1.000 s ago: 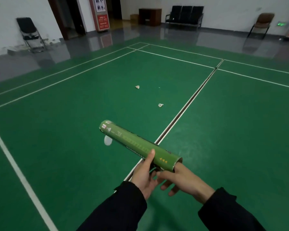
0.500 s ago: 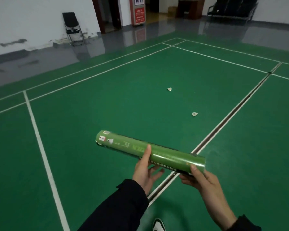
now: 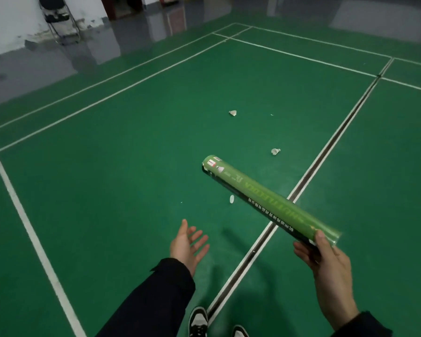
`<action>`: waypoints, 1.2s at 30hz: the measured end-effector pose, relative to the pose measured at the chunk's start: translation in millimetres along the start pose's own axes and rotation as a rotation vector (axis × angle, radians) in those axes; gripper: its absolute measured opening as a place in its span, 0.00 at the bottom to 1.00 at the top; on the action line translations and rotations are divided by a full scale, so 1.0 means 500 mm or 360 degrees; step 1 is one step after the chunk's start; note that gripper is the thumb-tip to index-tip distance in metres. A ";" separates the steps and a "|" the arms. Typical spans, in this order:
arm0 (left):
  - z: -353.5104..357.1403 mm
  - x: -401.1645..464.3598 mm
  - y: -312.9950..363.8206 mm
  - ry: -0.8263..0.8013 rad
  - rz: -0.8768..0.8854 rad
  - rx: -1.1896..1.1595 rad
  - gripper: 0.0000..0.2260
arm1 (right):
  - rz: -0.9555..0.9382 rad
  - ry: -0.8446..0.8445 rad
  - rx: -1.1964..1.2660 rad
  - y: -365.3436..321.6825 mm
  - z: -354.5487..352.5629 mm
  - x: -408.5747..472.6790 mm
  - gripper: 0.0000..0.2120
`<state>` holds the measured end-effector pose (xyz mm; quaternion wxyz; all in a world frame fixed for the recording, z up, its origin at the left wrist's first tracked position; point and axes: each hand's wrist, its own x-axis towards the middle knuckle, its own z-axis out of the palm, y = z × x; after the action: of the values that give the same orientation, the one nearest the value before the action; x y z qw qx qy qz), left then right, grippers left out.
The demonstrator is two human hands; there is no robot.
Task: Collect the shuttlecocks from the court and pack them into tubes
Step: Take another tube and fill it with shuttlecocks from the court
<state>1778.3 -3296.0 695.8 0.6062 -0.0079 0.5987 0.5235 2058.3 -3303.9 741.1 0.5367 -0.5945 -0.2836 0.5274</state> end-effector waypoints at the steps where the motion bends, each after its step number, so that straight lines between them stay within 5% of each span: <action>1: 0.003 0.019 0.007 -0.0022 -0.0030 0.0038 0.21 | 0.0000 0.0061 0.0034 0.001 0.002 0.007 0.40; 6: 0.038 0.100 0.038 -0.0117 -0.0095 0.0222 0.16 | -0.0035 0.0277 0.0277 -0.002 0.005 0.051 0.52; 11: 0.110 0.163 0.070 -0.0235 -0.0072 0.0367 0.20 | 0.0080 0.0342 0.0359 -0.013 -0.023 0.075 0.53; 17: 0.294 0.265 0.164 -0.0308 0.0290 0.0444 0.24 | 0.0324 0.0205 0.0398 -0.047 -0.071 0.166 0.39; 20: 0.389 0.327 0.200 -0.0328 0.0257 0.0399 0.22 | 0.0399 0.0182 0.0335 -0.053 -0.094 0.254 0.16; 24: 0.492 0.383 0.227 -0.0261 0.0354 0.0474 0.17 | 0.0512 0.0173 0.0220 -0.083 -0.086 0.386 0.10; 36: 0.651 0.675 0.375 0.0079 0.0266 0.0396 0.19 | 0.0524 0.0173 -0.0076 -0.167 0.125 0.790 0.23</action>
<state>1801.9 -2793.2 655.7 0.5419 0.1042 0.6724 0.4934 2130.7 -2903.9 700.0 0.4434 -0.6730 -0.1655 0.5684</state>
